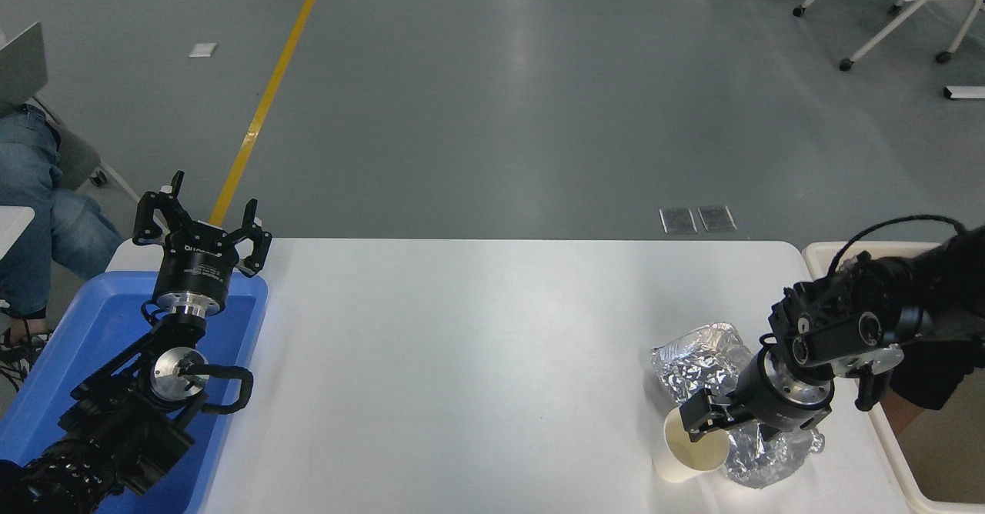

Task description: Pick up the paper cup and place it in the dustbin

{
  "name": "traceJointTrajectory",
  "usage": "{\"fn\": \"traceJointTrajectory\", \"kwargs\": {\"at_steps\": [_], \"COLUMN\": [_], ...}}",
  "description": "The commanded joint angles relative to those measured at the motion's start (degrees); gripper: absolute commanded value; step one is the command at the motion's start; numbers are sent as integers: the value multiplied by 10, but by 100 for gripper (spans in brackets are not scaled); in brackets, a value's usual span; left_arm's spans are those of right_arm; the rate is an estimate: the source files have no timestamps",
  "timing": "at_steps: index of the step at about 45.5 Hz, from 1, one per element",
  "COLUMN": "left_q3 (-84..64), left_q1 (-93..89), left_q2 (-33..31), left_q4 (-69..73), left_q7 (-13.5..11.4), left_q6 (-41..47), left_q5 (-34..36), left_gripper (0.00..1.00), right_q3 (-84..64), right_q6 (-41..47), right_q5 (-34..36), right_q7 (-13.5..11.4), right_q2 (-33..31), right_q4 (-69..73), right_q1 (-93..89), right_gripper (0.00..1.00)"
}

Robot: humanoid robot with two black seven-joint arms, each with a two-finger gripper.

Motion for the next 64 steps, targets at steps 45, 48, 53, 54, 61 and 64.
{"fn": "traceJointTrajectory", "kwargs": {"at_steps": [45, 48, 53, 54, 61, 64], "left_q3": [0, 0, 0, 0, 0, 0], "left_q1": [0, 0, 0, 0, 0, 0], "left_q2": [0, 0, 0, 0, 0, 0], "left_q4": [0, 0, 0, 0, 0, 0], "left_q7": [0, 0, 0, 0, 0, 0], "left_q6": [0, 0, 0, 0, 0, 0], "left_q5": [0, 0, 0, 0, 0, 0], "left_gripper": [99, 99, 99, 99, 99, 99], "right_q3": [34, 46, 57, 58, 63, 63], "right_q6": [-20, -21, -22, -23, -21, -21], "right_q5": [-37, -31, -22, -18, 9, 11], "right_q7": [123, 123, 122, 122, 122, 122], "right_q2": [-19, -22, -26, -28, -46, -55], "right_q4": [42, 42, 36, 36, 31, 30], "right_q1": [149, 170, 197, 203, 255, 277], "right_gripper": [0, 0, 0, 0, 0, 0]}}
